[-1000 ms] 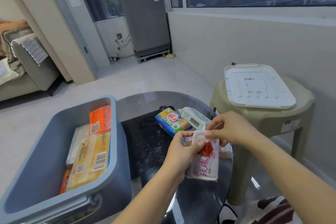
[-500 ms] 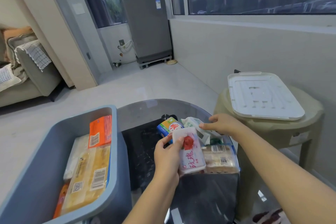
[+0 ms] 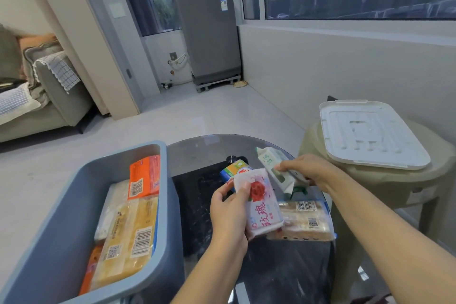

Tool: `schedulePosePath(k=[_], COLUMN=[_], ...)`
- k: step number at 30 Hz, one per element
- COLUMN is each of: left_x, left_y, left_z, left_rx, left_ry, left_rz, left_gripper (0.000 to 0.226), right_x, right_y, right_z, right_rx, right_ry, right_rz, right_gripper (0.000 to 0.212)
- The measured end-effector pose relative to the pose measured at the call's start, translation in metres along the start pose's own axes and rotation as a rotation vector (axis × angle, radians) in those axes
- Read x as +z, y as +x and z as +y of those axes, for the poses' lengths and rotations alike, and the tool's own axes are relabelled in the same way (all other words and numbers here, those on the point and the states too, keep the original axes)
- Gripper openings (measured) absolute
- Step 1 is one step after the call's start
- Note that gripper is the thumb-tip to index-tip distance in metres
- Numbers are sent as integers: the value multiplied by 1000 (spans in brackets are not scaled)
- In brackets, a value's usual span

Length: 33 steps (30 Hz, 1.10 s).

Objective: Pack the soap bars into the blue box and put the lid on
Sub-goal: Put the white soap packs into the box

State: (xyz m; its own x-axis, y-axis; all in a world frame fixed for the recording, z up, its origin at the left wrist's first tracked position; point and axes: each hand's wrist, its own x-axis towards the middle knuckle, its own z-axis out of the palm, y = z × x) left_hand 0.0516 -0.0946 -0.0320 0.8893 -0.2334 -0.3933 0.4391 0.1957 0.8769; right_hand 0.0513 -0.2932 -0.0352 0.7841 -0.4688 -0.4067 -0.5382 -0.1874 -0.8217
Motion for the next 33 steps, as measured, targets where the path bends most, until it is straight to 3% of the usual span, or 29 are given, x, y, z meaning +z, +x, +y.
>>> schedulePosePath(k=[8,12,14,17,22,24,27,33], left_x=[-1,-5,-13,-31,-65,-81,-110,-159], left_y=[-35,-54,-64,-75,-86,-85,-78,-62], left_z=[24,43,52,70,99,107,119,138], left_rx=[63,188,250,292,314,325,351,343], left_ry=[-64,-19,8,32,42,50,44,-19], left_rz=[-23,-47,-50,-48,-44,-11,55,147], left_gripper=[31,32,28,23,35,36,40,49], right_x=[-18,-19,-17,-8,26,43,67,110], right_y=[-55,-80,-88,-97,-100,-104,-112,-128], right_z=[-13,-22,-27,-33,-49,-57,-73,-109], right_rx=[-151,-257,-299,-343,-322,-306,-288,-285], right_ry=[382,487,544,614,665,661,693,676], right_rz=[-179,-282,-357,-474,-560,-594,-628,-665], right_gripper=[44,55,50,69,97,89,52,38])
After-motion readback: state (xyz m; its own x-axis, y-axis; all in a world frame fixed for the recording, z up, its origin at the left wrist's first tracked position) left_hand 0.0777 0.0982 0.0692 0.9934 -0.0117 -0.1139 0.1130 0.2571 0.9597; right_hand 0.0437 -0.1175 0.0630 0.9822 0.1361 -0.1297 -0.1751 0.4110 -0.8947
